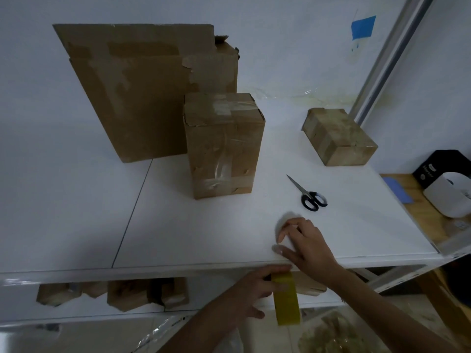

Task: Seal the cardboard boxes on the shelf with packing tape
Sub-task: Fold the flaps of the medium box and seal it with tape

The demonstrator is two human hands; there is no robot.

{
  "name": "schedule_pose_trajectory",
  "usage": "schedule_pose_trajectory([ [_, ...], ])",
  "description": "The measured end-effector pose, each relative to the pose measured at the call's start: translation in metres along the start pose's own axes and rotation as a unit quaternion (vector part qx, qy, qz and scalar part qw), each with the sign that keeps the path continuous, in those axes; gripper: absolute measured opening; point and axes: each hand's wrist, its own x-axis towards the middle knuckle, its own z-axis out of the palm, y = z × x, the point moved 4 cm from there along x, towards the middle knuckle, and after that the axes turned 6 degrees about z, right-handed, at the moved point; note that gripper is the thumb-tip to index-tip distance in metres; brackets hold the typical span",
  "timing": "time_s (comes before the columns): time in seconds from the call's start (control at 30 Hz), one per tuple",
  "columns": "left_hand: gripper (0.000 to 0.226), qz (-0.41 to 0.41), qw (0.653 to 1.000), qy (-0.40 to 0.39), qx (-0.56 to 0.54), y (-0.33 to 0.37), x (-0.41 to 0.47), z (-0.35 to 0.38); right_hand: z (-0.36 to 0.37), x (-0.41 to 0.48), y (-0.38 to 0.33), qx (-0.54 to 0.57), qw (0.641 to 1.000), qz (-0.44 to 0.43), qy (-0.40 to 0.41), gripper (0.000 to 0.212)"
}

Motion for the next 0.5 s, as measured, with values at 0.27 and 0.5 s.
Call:
schedule_pose_trajectory([
  [0.27, 0.032, 0.003, 0.999, 0.048, -0.006, 0.042, -0.015, -0.05, 0.005, 0.005, -0.008, -0.061, 0.997, 0.039, 0.036, 0.031],
  [0.5, 0.026, 0.156, 0.957, 0.237, -0.053, 0.095, -0.051, -0.108, -0.004, -0.002, -0.018, -0.042, 0.999, -0.01, -0.008, 0.022],
])
